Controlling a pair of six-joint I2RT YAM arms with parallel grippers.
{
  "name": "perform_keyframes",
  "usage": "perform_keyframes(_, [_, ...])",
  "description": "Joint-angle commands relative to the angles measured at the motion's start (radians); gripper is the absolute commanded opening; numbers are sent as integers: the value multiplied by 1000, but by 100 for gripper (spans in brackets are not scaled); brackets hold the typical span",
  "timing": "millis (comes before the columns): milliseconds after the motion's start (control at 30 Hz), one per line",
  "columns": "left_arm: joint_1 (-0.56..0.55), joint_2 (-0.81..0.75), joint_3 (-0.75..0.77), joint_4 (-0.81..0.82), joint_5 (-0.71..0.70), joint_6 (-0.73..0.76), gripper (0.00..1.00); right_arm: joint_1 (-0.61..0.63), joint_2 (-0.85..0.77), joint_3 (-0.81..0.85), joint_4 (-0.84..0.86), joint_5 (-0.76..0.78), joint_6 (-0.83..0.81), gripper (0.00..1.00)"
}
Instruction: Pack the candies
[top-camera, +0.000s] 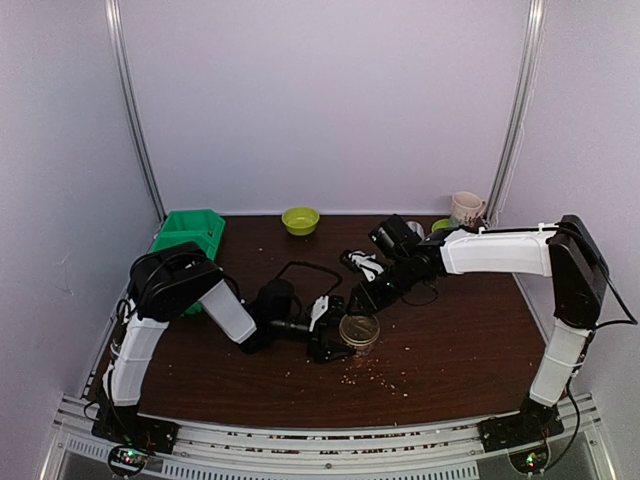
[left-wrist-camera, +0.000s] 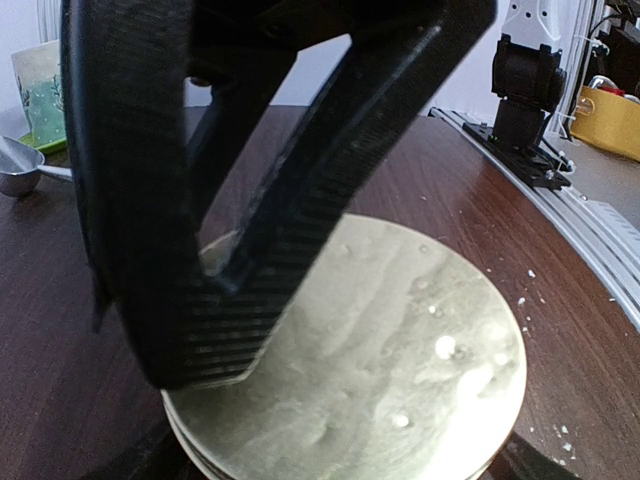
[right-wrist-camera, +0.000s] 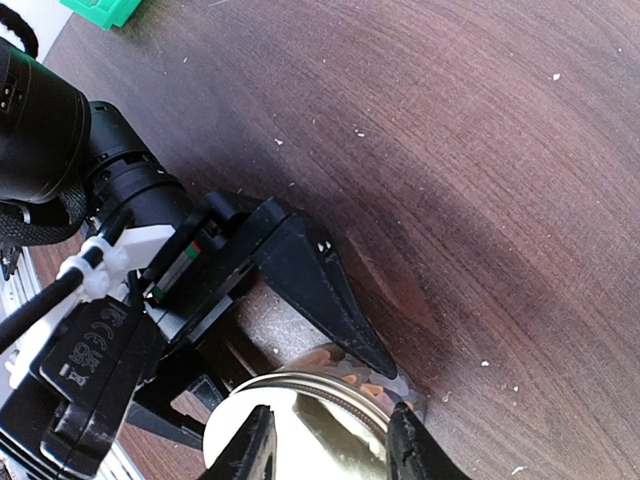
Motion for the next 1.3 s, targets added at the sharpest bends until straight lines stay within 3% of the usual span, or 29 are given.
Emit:
perform_keyframes(0, [-7, 59, -7, -147, 0, -32, 85, -7, 12, -12, -6, -8, -15, 37])
perform_keyframes(1267, [-6, 66, 11, -173, 3, -32, 84, -15, -110, -171, 25, 71, 22, 22])
